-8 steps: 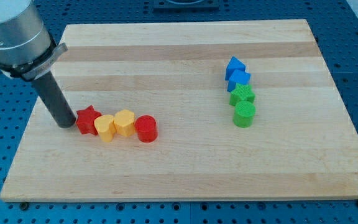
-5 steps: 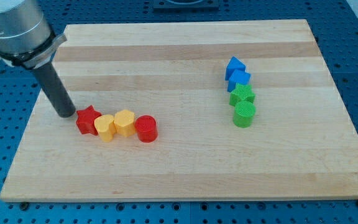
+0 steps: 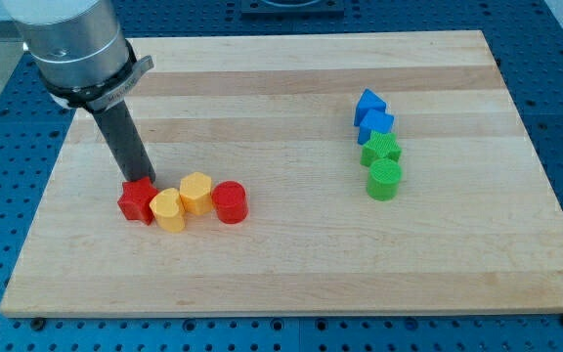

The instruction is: Adjust the yellow blocks and red blocks to form a horizontal line

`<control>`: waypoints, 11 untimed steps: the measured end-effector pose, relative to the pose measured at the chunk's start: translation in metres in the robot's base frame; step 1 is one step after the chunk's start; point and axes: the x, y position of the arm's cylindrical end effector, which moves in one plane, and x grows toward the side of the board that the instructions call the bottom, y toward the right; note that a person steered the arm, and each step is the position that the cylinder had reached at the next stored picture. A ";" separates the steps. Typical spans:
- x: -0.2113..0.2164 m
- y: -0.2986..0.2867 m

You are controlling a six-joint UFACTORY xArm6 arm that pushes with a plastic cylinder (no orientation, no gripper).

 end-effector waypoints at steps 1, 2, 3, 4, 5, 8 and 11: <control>0.000 0.000; -0.019 0.009; -0.023 0.038; -0.010 0.064; 0.008 0.082; 0.002 0.138; 0.002 0.154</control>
